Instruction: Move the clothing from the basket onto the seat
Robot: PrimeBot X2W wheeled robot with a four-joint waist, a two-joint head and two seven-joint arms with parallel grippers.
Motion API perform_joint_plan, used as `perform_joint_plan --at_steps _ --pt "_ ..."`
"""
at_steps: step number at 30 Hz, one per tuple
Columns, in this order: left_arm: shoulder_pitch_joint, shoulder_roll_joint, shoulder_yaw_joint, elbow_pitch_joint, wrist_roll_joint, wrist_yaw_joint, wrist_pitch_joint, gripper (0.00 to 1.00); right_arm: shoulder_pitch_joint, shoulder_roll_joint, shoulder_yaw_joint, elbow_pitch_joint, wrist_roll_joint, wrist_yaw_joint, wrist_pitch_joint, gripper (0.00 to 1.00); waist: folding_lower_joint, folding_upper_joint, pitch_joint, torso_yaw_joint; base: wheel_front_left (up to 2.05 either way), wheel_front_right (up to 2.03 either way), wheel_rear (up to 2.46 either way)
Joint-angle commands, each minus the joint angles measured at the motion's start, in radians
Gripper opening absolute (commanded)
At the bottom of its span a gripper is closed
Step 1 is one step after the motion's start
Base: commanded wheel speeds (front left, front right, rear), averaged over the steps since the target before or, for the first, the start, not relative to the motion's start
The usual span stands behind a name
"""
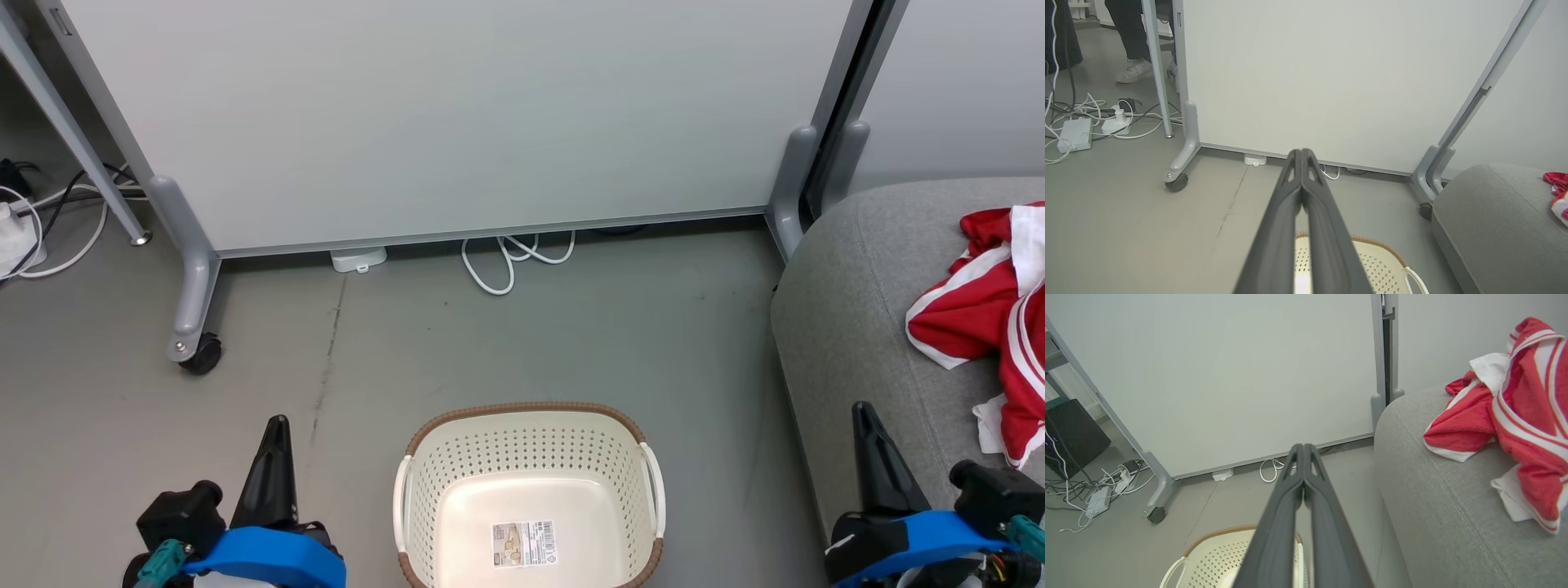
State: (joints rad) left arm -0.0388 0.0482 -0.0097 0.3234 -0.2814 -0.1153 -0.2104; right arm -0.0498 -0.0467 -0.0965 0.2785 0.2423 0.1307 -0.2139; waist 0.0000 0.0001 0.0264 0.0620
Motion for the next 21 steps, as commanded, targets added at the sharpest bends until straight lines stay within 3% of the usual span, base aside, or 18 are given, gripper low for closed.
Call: perform_joint_plan --at_steps 1,21 --pt "-0.027 0.002 0.010 -0.021 -0.056 -0.002 0.012 0.00 -0.017 -0.003 -0.001 -0.019 0.060 0.000 0.011 0.00 0.0000 -0.0001 0.000 -0.001 0.00 0.00 0.00" --pt "-0.039 0.002 0.038 -0.041 -0.395 -0.007 0.092 0.00 -0.028 -0.003 -0.002 -0.029 0.409 0.000 0.091 0.00 0.0000 -0.0001 -0.004 -0.012 0.00 0.00 0.00"
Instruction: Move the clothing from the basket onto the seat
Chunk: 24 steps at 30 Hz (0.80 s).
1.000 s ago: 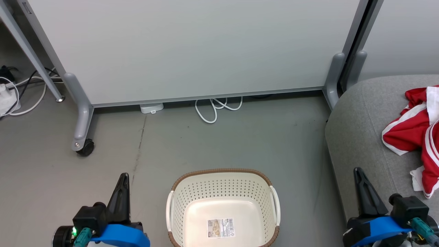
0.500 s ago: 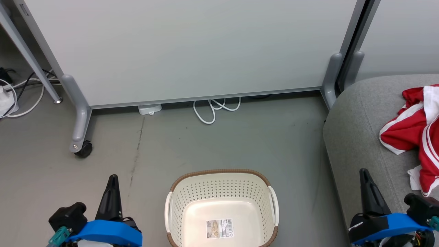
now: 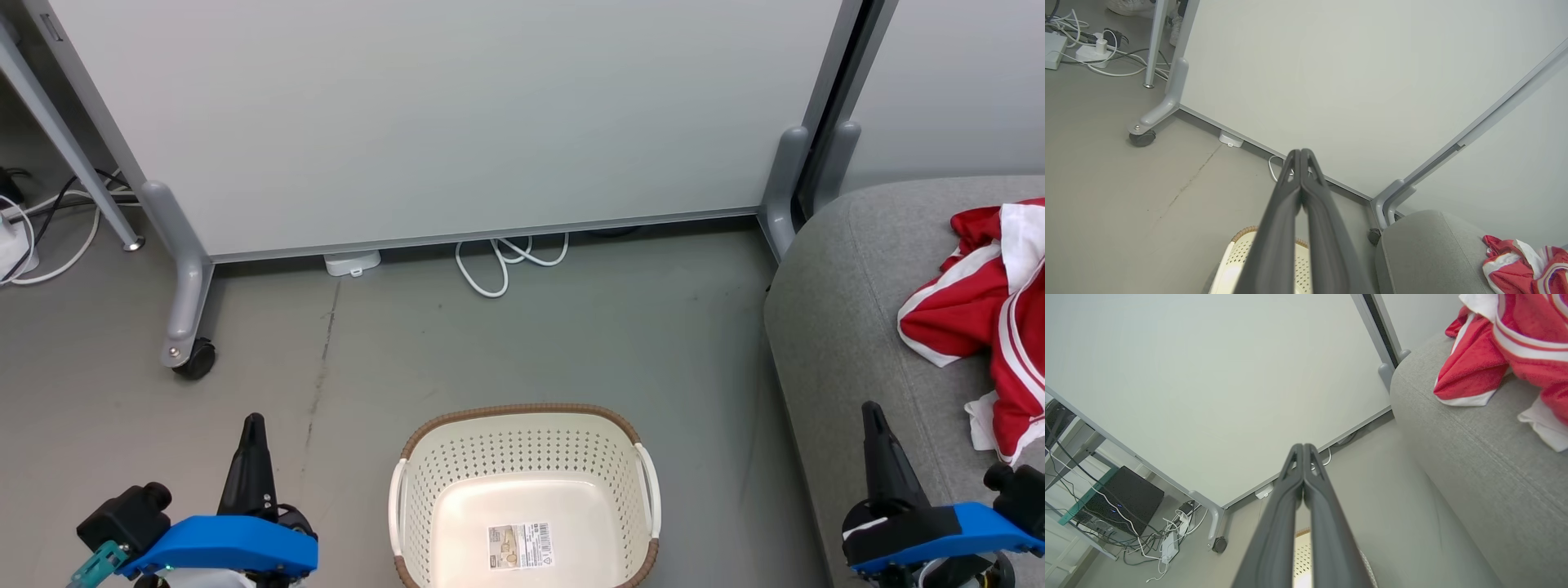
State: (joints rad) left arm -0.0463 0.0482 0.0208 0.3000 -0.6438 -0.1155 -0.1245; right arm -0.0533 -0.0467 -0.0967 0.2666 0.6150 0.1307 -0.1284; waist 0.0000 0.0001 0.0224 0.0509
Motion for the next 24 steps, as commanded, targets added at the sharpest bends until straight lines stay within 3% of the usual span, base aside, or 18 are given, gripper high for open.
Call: perform_joint_plan --at_steps 1,24 --pt "-0.032 0.002 0.009 -0.019 -0.047 -0.007 0.010 0.00 -0.025 -0.003 -0.002 -0.017 0.051 0.000 0.010 0.00 0.0000 -0.0001 0.000 -0.001 0.00 0.00 0.00" --pt "-0.046 0.003 0.038 -0.032 -0.353 -0.010 0.087 0.00 -0.039 -0.004 -0.007 -0.020 0.365 0.000 0.087 0.00 0.0000 -0.0001 -0.005 -0.013 0.00 0.00 0.00"
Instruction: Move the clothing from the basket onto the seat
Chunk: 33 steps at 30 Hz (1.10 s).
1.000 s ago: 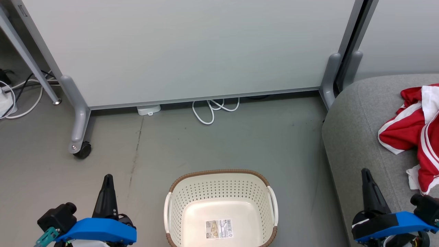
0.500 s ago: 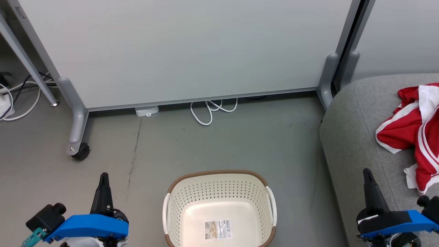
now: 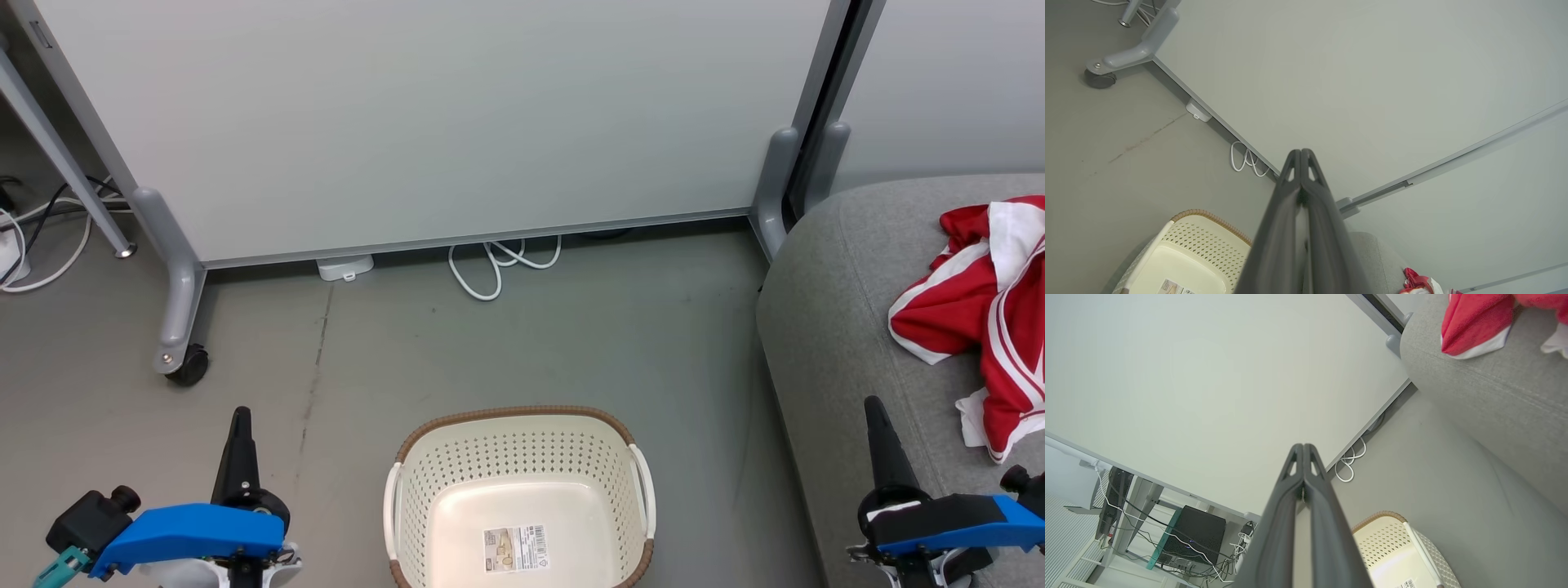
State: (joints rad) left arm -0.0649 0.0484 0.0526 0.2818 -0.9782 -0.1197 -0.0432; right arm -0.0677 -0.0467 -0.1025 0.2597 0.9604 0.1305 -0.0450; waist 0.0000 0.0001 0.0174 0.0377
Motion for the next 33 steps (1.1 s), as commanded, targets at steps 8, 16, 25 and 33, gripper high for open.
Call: perform_joint_plan --at_steps 8,16,25,33 --pt "-0.031 0.002 0.015 -0.018 -0.109 -0.008 0.028 0.00 -0.027 -0.004 -0.003 -0.014 0.113 0.000 0.028 0.00 0.0000 -0.0001 -0.002 -0.004 0.00 0.00 0.00" --pt "-0.034 0.003 0.023 -0.022 -0.193 -0.008 0.050 0.00 -0.031 -0.005 -0.005 -0.015 0.200 0.000 0.049 0.00 0.0000 -0.0001 -0.003 -0.009 0.00 0.00 0.00" --pt "-0.038 0.003 0.030 -0.025 -0.282 -0.009 0.071 0.00 -0.036 -0.005 -0.007 -0.015 0.290 0.000 0.072 0.00 0.0000 -0.0001 -0.005 -0.014 0.00 0.00 0.00" --pt "-0.040 0.003 0.038 -0.028 -0.354 -0.010 0.090 0.00 -0.036 -0.005 -0.008 -0.015 0.366 0.000 0.091 0.00 0.0000 -0.0001 -0.007 -0.018 0.00 0.00 0.00"
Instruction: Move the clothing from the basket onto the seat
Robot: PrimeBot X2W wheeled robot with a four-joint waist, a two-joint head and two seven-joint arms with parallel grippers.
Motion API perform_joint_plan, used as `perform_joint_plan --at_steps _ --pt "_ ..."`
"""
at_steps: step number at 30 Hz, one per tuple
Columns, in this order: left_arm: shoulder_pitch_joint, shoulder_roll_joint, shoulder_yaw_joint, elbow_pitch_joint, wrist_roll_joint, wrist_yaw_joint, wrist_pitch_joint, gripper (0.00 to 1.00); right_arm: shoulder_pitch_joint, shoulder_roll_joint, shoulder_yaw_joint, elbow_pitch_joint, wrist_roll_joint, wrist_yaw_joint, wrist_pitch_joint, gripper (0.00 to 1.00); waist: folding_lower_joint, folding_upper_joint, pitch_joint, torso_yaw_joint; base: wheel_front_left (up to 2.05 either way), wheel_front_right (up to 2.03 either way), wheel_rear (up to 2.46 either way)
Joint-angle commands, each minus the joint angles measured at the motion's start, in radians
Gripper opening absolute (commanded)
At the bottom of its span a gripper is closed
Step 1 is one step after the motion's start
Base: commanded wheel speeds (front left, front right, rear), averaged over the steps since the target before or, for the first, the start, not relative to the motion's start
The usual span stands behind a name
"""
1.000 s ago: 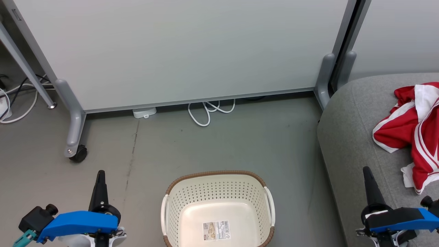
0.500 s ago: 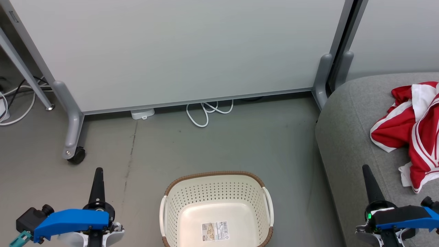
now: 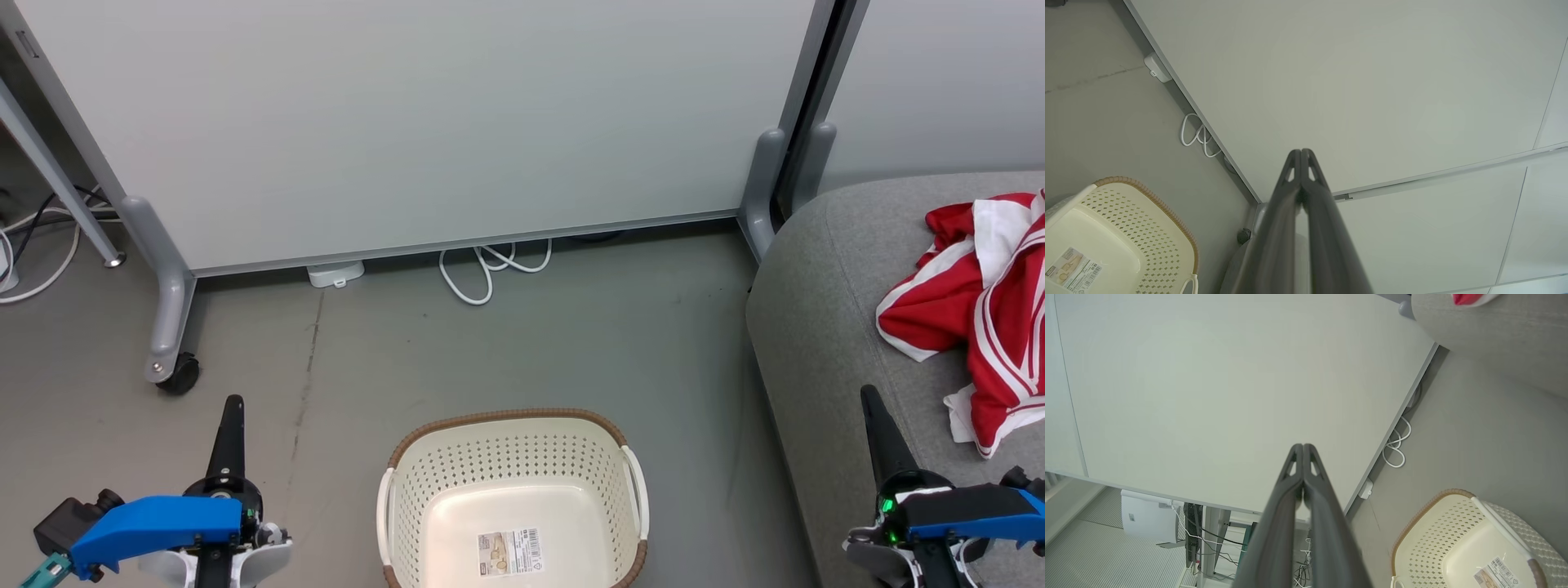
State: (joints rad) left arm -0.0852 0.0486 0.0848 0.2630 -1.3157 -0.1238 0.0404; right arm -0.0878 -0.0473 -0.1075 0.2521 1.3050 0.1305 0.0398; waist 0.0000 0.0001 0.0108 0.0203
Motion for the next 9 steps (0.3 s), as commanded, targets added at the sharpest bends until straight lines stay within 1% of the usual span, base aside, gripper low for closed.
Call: perform_joint_plan --at_steps 1,9 --pt "-0.020 0.002 0.007 -0.009 -0.025 -0.006 0.009 0.00 -0.016 -0.004 -0.003 -0.008 0.030 0.000 0.007 0.00 0.0000 -0.0001 0.000 -0.001 0.00 0.00 0.00" --pt "-0.023 0.003 0.014 -0.012 -0.093 -0.008 0.026 0.00 -0.020 -0.005 -0.005 -0.008 0.099 0.000 0.025 0.00 0.0000 -0.0001 -0.002 -0.005 0.00 0.00 0.00"
